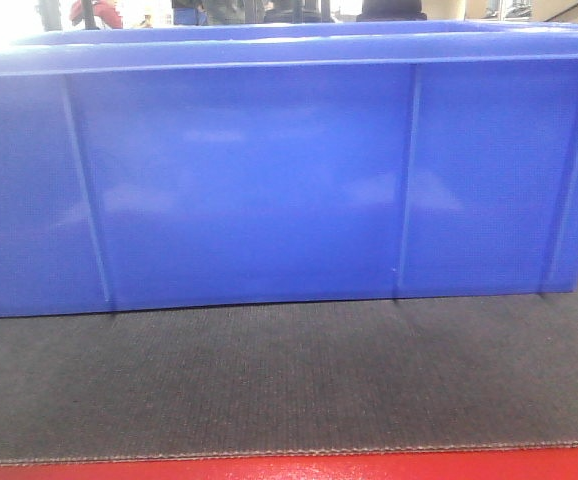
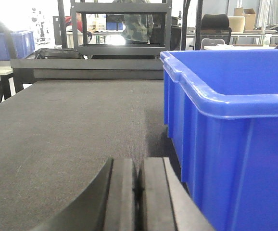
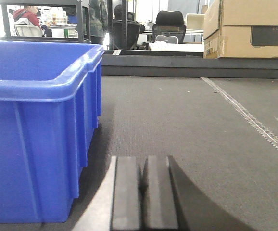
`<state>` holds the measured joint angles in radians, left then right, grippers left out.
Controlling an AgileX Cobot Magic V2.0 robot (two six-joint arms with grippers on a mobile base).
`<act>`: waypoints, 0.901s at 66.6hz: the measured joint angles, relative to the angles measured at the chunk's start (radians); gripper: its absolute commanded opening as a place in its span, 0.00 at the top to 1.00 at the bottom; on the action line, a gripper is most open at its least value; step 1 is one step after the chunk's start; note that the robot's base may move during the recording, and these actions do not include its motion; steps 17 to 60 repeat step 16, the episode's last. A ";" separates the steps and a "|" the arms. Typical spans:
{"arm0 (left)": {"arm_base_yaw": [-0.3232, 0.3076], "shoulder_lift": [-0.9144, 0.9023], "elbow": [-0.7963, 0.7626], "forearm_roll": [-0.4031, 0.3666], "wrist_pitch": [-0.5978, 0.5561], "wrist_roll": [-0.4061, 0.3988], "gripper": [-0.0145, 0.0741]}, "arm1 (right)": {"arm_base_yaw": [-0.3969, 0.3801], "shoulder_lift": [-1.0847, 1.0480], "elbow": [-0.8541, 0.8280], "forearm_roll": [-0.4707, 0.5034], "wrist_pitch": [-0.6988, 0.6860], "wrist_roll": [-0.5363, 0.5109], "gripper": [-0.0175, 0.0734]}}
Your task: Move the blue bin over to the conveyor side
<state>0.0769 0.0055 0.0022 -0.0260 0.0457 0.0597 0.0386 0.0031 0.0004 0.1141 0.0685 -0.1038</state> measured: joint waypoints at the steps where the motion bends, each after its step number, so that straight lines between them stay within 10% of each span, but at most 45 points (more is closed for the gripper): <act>1: 0.000 0.000 0.000 0.000 0.000 0.000 0.86 | 0.000 0.000 0.000 0.000 0.000 0.000 0.89; 60: 0.000 0.000 0.000 0.000 0.000 0.000 0.86 | 0.000 0.000 0.000 0.000 0.000 0.000 0.89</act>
